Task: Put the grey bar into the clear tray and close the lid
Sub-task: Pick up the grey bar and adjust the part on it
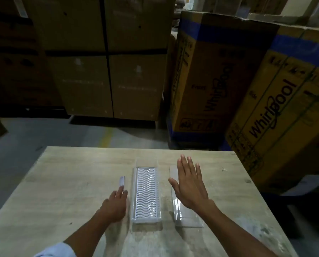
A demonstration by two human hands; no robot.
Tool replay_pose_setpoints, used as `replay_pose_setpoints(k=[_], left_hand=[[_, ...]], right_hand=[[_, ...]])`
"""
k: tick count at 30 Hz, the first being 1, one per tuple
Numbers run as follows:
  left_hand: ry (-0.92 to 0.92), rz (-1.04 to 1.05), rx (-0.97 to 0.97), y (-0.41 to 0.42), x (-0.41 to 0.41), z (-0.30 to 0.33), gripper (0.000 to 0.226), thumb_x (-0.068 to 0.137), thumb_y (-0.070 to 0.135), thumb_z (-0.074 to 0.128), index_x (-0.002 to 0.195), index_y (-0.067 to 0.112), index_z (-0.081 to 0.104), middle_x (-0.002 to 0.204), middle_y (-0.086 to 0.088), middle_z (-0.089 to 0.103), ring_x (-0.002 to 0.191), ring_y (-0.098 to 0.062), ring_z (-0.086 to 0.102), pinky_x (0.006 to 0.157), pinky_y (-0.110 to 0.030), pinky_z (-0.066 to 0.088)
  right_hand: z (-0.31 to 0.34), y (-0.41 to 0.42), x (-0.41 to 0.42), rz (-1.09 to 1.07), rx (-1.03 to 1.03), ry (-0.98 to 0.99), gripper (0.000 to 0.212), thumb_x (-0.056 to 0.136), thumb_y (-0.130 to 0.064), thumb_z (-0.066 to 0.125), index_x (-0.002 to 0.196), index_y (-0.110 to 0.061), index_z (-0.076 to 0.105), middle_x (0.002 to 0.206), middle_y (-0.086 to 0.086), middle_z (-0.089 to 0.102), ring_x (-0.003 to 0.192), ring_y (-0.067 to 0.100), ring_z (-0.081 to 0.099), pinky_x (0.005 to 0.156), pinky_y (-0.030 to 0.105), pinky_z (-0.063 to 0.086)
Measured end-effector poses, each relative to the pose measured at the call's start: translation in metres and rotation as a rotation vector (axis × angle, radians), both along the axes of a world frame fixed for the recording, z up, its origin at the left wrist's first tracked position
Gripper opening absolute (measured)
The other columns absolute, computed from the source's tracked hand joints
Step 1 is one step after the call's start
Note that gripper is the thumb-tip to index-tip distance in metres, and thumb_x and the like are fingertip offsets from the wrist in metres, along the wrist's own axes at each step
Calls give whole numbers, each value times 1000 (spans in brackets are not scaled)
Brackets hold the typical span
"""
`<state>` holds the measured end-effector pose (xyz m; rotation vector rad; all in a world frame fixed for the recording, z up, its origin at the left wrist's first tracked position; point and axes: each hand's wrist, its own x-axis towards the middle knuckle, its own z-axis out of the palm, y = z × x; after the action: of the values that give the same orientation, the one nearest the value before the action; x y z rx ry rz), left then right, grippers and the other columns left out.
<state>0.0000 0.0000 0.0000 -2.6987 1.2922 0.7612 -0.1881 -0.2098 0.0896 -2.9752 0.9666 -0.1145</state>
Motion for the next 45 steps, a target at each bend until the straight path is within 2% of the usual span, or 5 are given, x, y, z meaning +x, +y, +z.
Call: replay_pose_setpoints(k=[8,12,21,32,45], left_hand=[[-97,-5,60,6,1,-13,57,96,9,45,150,6,26,153,-15,30,129,-37,46,101,-53,49],[-140,39,48,3,3,-13,59,95,9,46,150,13,26,148,-16,30,122,-35,49,95,-50,52],[-183,118,18,6,2,-23,39,96,-2,40,132,10,50,129,-10,49,119,-28,49,92,-42,57],[-182,246,-101,12,-8,-23,33,99,2,44,129,14,49,117,-10,50,102,-26,62,81,-37,57],[-54,382,-174,12,-11,-25,26,96,5,42,119,9,51,114,-12,54,103,-30,63,85,-38,56]], right_hand=[[-5,-1,-2,12,-21,24,80,102,-66,21,163,-15,9,171,6,-6,154,25,-15,115,41,-26],[-8,2,-1,26,4,29,79,103,-64,21,163,-14,10,171,7,-4,154,24,-14,113,39,-28],[-7,3,3,21,58,59,93,90,-72,-4,163,-16,11,172,7,-2,158,26,-8,114,38,-30],[0,9,1,-14,107,82,114,70,-75,-31,163,-17,4,172,5,-7,158,25,-10,127,50,-9],[-7,10,-6,-41,111,89,90,91,-69,-1,163,-17,7,171,5,-7,158,25,-11,121,44,-18]])
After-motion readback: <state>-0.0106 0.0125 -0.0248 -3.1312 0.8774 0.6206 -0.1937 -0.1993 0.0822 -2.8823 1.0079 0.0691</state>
